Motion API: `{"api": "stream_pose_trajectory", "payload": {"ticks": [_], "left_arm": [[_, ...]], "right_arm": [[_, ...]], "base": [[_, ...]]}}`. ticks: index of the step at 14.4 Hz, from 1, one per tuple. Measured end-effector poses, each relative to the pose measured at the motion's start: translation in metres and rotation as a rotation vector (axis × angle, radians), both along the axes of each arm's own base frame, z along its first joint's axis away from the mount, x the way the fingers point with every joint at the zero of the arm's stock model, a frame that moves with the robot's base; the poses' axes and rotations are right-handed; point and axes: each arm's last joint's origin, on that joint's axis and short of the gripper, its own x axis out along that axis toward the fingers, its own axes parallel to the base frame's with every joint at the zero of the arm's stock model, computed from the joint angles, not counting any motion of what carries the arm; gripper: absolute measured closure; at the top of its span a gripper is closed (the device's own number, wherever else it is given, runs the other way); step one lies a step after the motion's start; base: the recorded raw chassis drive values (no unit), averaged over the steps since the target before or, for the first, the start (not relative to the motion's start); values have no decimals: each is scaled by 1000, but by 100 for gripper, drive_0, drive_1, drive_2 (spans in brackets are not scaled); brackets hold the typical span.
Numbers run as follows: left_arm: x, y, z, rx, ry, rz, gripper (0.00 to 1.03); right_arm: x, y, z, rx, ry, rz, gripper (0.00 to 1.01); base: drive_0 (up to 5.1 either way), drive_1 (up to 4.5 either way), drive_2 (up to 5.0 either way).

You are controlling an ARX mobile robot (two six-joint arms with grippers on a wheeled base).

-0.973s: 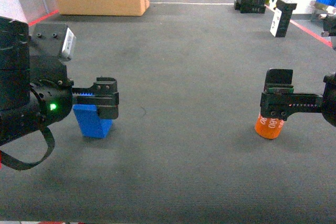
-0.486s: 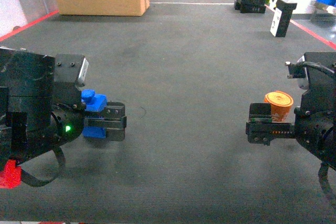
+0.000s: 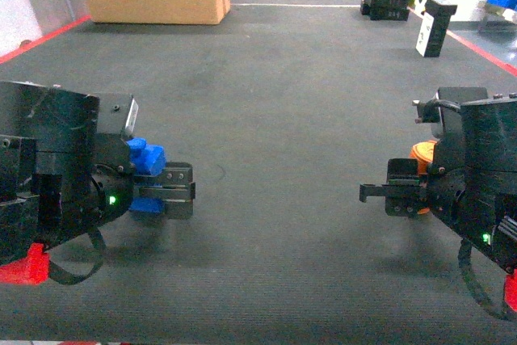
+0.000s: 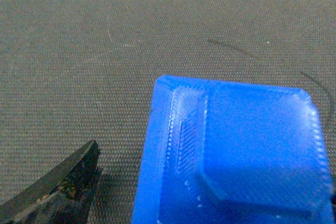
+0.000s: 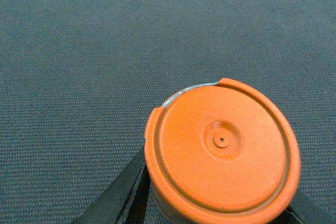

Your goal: Sort blue parts and orange caps into right shelf containers

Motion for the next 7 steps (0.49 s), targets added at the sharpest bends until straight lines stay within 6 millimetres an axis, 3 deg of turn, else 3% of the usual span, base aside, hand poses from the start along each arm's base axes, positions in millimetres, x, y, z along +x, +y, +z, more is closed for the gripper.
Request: {"api": "stream_pose_trajectory", "payload": {"ticks": [1,5,7], "left_arm": [[0,0,0,-3,1,6,10],[2,0,3,-8,-29,10,49],[1,0,4,-16,-57,16,59]], "right_arm": [[0,1,0,-1,2,3,57],[0,4,2,-2,7,9,58],[-1,4,5,0,-2,10,58]], "base": [[0,0,0],[0,0,0],[0,0,0]]}}
